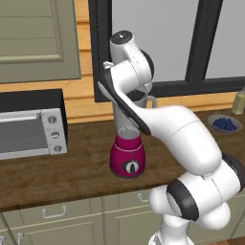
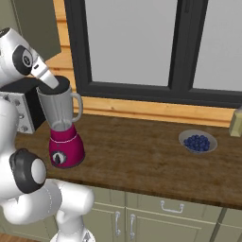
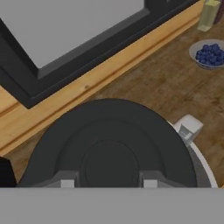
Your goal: Close the lid blender by securely placing the lid on top.
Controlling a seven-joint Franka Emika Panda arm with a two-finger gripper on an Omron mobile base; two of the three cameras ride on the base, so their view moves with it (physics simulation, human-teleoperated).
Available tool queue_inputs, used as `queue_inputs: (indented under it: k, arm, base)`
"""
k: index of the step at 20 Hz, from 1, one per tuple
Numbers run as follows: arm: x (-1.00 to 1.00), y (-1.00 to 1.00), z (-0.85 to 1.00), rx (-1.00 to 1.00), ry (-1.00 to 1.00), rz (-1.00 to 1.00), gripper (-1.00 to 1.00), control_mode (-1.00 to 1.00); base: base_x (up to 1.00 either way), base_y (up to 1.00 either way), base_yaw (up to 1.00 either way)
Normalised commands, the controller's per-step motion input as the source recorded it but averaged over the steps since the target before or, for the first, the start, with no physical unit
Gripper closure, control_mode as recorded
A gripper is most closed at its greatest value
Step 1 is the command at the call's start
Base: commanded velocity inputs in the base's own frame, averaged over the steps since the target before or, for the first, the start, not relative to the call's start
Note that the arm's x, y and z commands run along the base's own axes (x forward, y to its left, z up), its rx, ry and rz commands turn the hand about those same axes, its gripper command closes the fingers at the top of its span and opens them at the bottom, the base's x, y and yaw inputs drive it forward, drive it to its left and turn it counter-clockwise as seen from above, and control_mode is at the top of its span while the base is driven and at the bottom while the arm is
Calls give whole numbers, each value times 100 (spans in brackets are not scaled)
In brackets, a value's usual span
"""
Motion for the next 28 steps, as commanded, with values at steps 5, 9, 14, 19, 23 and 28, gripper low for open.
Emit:
queue_inputs:
  k: [5, 9, 14, 19, 23, 28]
  arm:
    - [5, 1, 0, 0, 14, 0, 100, -100]
    - [0, 0, 0, 0, 22, 0, 100, -100]
    - [2, 4, 0, 0, 21, 0, 100, -100]
    - [-7, 11, -7, 0, 8, 0, 100, -100]
    - [-29, 4, -28, -3, 0, 1, 100, -100]
    - [-5, 2, -19, -3, 0, 0, 100, -100]
  base:
    - [0, 0, 0]
    - [0, 0, 0]
    - [0, 0, 0]
    - [0, 0, 0]
    - [0, 0, 0]
    - [0, 0, 0]
